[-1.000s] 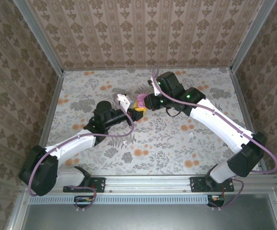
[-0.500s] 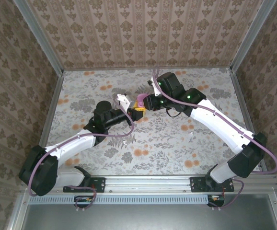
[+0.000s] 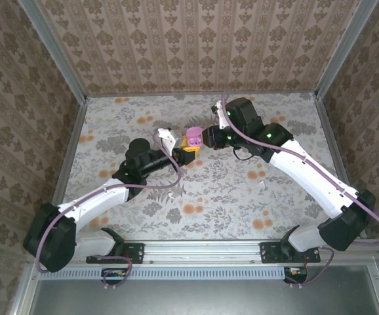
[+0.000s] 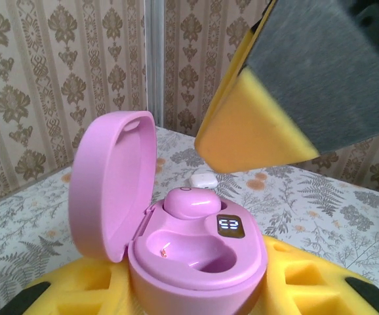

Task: Insert wireless bluetooth earbuds into charging case

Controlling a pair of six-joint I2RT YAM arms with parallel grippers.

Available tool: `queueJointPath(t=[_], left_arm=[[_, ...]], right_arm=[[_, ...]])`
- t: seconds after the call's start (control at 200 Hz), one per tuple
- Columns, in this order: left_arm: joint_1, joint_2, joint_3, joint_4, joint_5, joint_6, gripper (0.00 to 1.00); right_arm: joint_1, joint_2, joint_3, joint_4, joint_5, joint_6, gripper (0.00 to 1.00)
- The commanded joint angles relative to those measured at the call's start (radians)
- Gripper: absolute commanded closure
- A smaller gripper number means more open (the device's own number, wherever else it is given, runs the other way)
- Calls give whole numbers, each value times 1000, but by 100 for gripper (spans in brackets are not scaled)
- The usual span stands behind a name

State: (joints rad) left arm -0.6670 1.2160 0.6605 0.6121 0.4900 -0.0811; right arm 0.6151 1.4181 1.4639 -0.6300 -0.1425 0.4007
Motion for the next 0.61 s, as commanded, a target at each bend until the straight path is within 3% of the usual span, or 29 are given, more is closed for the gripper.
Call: queueJointPath(t=[0.0,0.155,0.31,0.485,0.6], left_arm=[[-3,-47,-7,42,34,32,67],[1,-103,-17,8,3,68,66],[8,-178,-21,-64,-46,99,66],[13,-286,-13,-151,-101,123,66],[14,-349,-1,-200,-118,140,66]], right_arm=[[-16,-54,-27,36,-37,57,72],[-65,-146,-128,197,-62,142,73],[-140,-172,-210,227,-60,221,72],[-166,-34,-208,143,-150,226,71],[-145,136,-165,124,-234,208,70]])
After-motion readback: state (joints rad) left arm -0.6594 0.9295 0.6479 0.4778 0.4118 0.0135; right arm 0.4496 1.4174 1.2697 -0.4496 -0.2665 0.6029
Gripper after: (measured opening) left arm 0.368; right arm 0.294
